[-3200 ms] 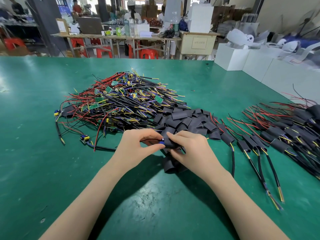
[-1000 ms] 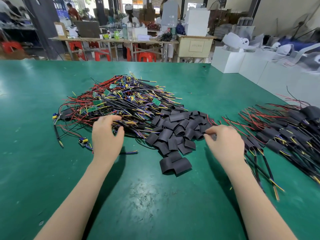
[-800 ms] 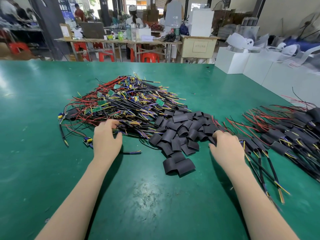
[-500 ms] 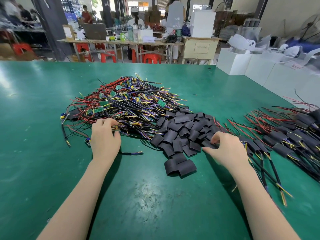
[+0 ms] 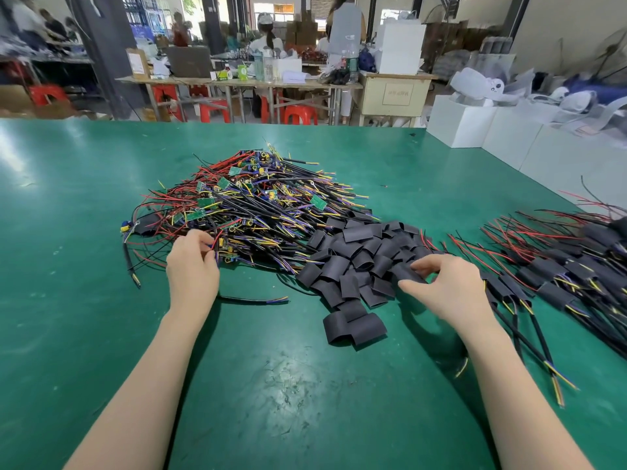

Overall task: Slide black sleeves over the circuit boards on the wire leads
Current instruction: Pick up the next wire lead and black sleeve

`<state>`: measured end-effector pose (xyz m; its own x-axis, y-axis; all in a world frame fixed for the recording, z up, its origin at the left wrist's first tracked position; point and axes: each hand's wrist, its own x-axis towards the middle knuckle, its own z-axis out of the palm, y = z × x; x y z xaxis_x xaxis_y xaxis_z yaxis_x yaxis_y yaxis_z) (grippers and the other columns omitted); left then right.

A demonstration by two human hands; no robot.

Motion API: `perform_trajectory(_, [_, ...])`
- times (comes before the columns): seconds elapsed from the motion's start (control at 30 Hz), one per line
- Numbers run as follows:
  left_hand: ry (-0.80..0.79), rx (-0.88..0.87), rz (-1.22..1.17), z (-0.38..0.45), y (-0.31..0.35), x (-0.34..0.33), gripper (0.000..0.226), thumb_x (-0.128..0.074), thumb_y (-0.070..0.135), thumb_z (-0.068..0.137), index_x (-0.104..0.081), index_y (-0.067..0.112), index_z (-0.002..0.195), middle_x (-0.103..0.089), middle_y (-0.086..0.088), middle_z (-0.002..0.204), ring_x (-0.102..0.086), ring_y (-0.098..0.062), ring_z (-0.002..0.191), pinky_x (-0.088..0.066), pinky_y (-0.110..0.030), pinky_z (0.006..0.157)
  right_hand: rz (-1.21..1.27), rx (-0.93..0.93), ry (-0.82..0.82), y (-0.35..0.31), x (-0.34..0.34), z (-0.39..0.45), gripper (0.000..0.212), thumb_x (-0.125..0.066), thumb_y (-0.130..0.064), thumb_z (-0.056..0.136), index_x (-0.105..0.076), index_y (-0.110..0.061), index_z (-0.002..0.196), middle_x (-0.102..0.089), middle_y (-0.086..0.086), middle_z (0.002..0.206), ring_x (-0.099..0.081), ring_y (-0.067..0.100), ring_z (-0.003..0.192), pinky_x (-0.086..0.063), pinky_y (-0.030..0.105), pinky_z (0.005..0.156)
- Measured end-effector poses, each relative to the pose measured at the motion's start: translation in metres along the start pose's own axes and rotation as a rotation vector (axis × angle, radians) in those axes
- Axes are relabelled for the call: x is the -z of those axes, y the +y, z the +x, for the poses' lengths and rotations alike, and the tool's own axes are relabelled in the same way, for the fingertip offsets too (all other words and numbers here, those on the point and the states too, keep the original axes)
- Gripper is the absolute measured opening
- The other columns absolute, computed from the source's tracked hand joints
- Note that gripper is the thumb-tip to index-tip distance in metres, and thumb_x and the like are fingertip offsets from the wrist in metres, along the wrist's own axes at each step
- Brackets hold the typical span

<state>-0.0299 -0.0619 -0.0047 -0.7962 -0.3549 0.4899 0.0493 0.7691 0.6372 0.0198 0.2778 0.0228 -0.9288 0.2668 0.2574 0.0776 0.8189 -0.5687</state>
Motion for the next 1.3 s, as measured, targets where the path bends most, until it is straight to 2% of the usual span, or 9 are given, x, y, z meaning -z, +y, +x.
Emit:
perform_trajectory(0.27, [0.072,-0.017,0.154,-0.003,0.009,0.002,0.026,-0.055,-0.004,0.084,-0.059,0.003,0.108,-0.059,-0.018,0.108,-0.051,-0.037,0.104,-0.042,-0.043,0.078,0.049,0.048,0.060,-0.003,0.001,-0.001,0.027,-0.080,-0.027,0.065,-0.073,-0.022,0.091,-0.069,-0.005,0.086,-0.057,0.014,0.074,-0.038,0.023,0.069])
perform_trajectory(0.4, [-0.096,-0.226,0.180,0.000,0.009,-0.004,0.045,-0.058,0.000,0.088,-0.049,-0.003,0.133,-0.050,-0.021,0.133,-0.038,-0.037,0.126,-0.032,-0.043,0.105,0.037,0.055,0.037,-0.005,-0.002,-0.003,0.028,-0.080,-0.029,0.066,-0.072,-0.022,0.092,-0.069,-0.005,0.088,-0.061,0.016,0.078,-0.048,0.028,0.074])
perform_trajectory(0.5, [-0.179,-0.248,0.302,0.001,0.004,-0.011,0.055,-0.058,0.014,0.093,-0.039,0.000,0.143,-0.042,-0.019,0.145,-0.033,-0.038,0.132,-0.029,-0.047,0.109,0.039,0.060,0.015,-0.006,-0.003,-0.003,0.028,-0.080,-0.030,0.065,-0.072,-0.023,0.091,-0.070,-0.005,0.088,-0.062,0.018,0.079,-0.052,0.033,0.079])
perform_trajectory(0.77, [0.057,-0.151,0.025,0.003,0.004,-0.011,0.007,-0.069,0.009,0.086,-0.069,0.006,0.092,-0.054,-0.013,0.111,-0.052,-0.030,0.106,-0.038,-0.033,0.083,0.024,0.091,0.015,-0.006,-0.007,-0.003,0.026,-0.080,-0.030,0.065,-0.073,-0.024,0.088,-0.071,-0.007,0.087,-0.063,0.017,0.083,-0.052,0.034,0.078])
perform_trajectory(0.9, [0.125,-0.118,-0.125,0.004,0.012,-0.005,0.004,-0.068,0.010,0.086,-0.069,0.006,0.086,-0.059,-0.013,0.101,-0.058,-0.025,0.089,-0.040,-0.029,0.079,0.025,0.105,0.020,-0.005,-0.008,-0.002,0.025,-0.079,-0.030,0.065,-0.074,-0.023,0.088,-0.070,-0.007,0.088,-0.063,0.017,0.083,-0.052,0.033,0.078])
perform_trajectory(1.03, [0.279,-0.118,-0.254,0.001,0.028,0.012,0.002,-0.062,0.008,0.087,-0.064,0.008,0.086,-0.060,-0.005,0.087,-0.048,-0.003,0.068,-0.044,-0.038,0.079,0.052,0.133,0.039,-0.005,-0.008,-0.002,0.027,-0.080,-0.029,0.065,-0.073,-0.023,0.091,-0.068,-0.005,0.091,-0.061,0.017,0.082,-0.051,0.033,0.078])
perform_trajectory(1.13, [0.328,-0.072,-0.080,-0.004,0.033,0.022,0.007,-0.058,0.015,0.085,-0.064,0.012,0.083,-0.064,-0.005,0.085,-0.057,-0.024,0.082,-0.036,-0.042,0.086,0.056,0.161,0.051,-0.005,-0.008,-0.002,0.030,-0.080,-0.027,0.065,-0.072,-0.022,0.093,-0.065,-0.004,0.091,-0.060,0.018,0.080,-0.049,0.031,0.078])
perform_trajectory(1.2, [0.214,-0.043,0.156,-0.006,0.032,0.025,0.012,-0.057,0.024,0.087,-0.064,0.015,0.082,-0.068,-0.007,0.085,-0.057,-0.032,0.087,-0.030,-0.039,0.084,0.054,0.172,0.044,-0.006,-0.008,-0.003,0.031,-0.081,-0.025,0.065,-0.071,-0.023,0.094,-0.064,-0.004,0.093,-0.059,0.019,0.079,-0.050,0.032,0.078])
perform_trajectory(1.3, [-0.177,0.097,0.370,-0.008,0.028,0.022,0.029,-0.051,0.045,0.091,-0.059,0.017,0.090,-0.068,-0.008,0.089,-0.055,-0.027,0.083,-0.032,-0.037,0.088,0.054,0.194,0.042,-0.007,-0.009,-0.004,0.031,-0.081,-0.023,0.065,-0.071,-0.021,0.095,-0.065,-0.003,0.095,-0.060,0.019,0.079,-0.050,0.033,0.079])
